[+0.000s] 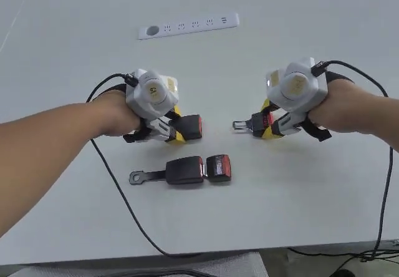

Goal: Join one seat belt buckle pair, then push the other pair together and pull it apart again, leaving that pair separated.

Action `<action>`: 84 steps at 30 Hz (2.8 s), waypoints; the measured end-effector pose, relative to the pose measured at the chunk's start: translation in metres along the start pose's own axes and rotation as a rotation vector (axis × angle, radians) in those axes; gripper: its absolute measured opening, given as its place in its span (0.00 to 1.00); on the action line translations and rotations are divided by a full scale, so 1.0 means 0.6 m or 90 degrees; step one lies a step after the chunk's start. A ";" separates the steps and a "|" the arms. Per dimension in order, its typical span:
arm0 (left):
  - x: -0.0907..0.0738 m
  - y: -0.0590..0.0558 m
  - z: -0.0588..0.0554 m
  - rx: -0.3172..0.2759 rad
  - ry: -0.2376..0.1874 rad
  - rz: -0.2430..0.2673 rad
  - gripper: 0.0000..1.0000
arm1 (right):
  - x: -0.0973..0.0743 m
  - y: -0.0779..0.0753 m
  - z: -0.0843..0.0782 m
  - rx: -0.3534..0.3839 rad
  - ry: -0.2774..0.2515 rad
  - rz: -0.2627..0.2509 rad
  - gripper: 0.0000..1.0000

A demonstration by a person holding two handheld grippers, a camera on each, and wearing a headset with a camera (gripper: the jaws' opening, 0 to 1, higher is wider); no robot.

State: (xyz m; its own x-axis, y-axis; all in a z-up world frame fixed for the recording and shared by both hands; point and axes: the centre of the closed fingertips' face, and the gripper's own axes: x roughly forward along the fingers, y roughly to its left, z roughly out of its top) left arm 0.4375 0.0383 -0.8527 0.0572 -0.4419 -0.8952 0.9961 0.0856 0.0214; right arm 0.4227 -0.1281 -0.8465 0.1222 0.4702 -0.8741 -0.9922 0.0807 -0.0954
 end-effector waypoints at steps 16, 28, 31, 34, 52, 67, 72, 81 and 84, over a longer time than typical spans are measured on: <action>-0.038 -0.011 -0.015 -0.084 -0.035 0.066 0.47 | -0.031 -0.001 -0.014 0.018 -0.004 -0.082 0.47; -0.167 -0.090 -0.052 -0.171 -0.139 0.194 0.68 | -0.114 0.049 0.029 0.126 -0.144 -0.166 0.70; -0.192 -0.117 -0.073 -0.205 -0.158 0.218 0.71 | -0.124 0.071 0.036 0.153 -0.180 -0.157 0.77; -0.204 -0.139 -0.085 -0.249 -0.182 0.228 0.83 | -0.131 0.094 0.030 0.176 -0.194 -0.148 0.87; -0.242 -0.182 -0.151 -0.341 -0.206 0.308 1.00 | -0.179 0.134 -0.006 0.282 -0.214 -0.218 1.00; -0.247 -0.190 -0.143 -0.345 -0.217 0.307 1.00 | -0.188 0.139 -0.025 0.317 -0.227 -0.242 1.00; -0.238 -0.199 -0.142 -0.341 -0.212 0.299 1.00 | -0.185 0.144 -0.031 0.316 -0.216 -0.245 1.00; -0.237 -0.197 -0.140 -0.342 -0.218 0.296 1.00 | -0.169 0.157 -0.014 0.308 -0.220 -0.235 1.00; -0.236 -0.197 -0.137 -0.338 -0.220 0.294 1.00 | -0.158 0.166 -0.010 0.282 -0.202 -0.225 1.00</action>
State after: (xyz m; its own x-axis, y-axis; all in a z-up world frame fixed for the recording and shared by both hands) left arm 0.3063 0.1644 -0.7650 0.5618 -0.5028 -0.6570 0.7058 0.7056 0.0634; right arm 0.3121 -0.1699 -0.7759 0.5083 0.5804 -0.6362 -0.7947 0.6008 -0.0868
